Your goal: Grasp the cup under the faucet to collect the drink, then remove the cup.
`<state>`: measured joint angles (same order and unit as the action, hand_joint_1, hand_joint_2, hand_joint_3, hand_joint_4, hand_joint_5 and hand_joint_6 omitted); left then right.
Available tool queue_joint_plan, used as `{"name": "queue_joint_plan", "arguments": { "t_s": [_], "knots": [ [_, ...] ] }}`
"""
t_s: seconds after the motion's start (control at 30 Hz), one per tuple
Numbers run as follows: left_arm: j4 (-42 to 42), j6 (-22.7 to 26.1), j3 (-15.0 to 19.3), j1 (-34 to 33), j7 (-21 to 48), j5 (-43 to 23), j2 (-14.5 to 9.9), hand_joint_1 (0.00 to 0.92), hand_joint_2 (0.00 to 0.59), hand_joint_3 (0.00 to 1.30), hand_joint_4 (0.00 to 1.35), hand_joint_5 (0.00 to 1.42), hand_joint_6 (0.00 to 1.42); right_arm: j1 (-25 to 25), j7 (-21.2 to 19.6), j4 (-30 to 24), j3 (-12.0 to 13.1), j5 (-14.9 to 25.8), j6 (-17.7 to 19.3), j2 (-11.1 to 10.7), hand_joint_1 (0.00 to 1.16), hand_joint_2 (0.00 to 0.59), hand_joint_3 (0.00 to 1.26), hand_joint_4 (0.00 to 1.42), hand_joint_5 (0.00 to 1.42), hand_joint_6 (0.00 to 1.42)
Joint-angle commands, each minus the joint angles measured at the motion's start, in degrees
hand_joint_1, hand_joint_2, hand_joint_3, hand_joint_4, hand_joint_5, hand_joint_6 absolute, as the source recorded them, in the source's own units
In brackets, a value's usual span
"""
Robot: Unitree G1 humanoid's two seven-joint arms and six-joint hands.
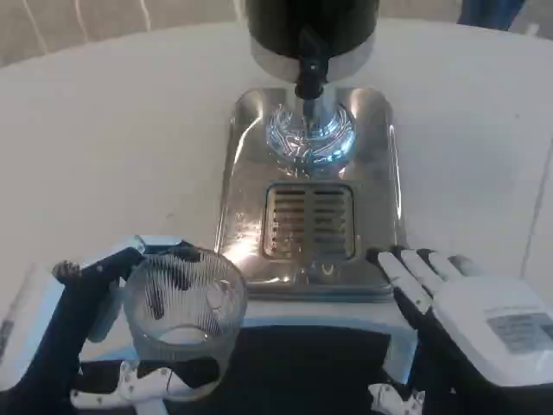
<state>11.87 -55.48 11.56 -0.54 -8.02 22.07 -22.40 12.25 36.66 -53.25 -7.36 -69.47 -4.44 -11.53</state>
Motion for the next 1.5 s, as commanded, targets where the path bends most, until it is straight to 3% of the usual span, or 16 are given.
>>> {"name": "queue_joint_plan", "arguments": {
  "t_s": [0.03,0.57,0.9,1.5],
  "knots": [
    [0.0,0.2,0.1,-0.3,-1.0,-0.4,0.2,0.557,0.047,0.95,1.13,1.36,1.42,0.2,0.2,0.0,0.1,-0.1,0.4,0.5,0.43,0.439,0.00,0.00,0.00,0.00],
    [0.0,1.4,-0.4,-1.0,-0.8,-0.7,0.4,0.561,0.048,0.95,1.13,1.36,1.42,0.1,0.3,0.2,0.5,0.2,0.4,0.6,0.43,0.443,0.00,0.00,0.00,0.00],
    [1.0,4.5,-2.3,-4.0,-1.6,0.0,2.9,0.561,0.048,0.95,1.13,1.36,1.42,1.9,1.2,-1.2,1.2,-0.2,0.2,0.9,0.41,0.462,0.00,0.00,0.00,0.00],
    [18.0,6.1,-7.2,-19.7,-13.1,7.1,4.8,0.561,0.048,0.95,1.13,1.36,1.42,2.4,7.5,-3.9,3.0,-1.2,0.2,1.9,0.39,0.461,0.00,0.00,0.00,0.00]
  ]
}}
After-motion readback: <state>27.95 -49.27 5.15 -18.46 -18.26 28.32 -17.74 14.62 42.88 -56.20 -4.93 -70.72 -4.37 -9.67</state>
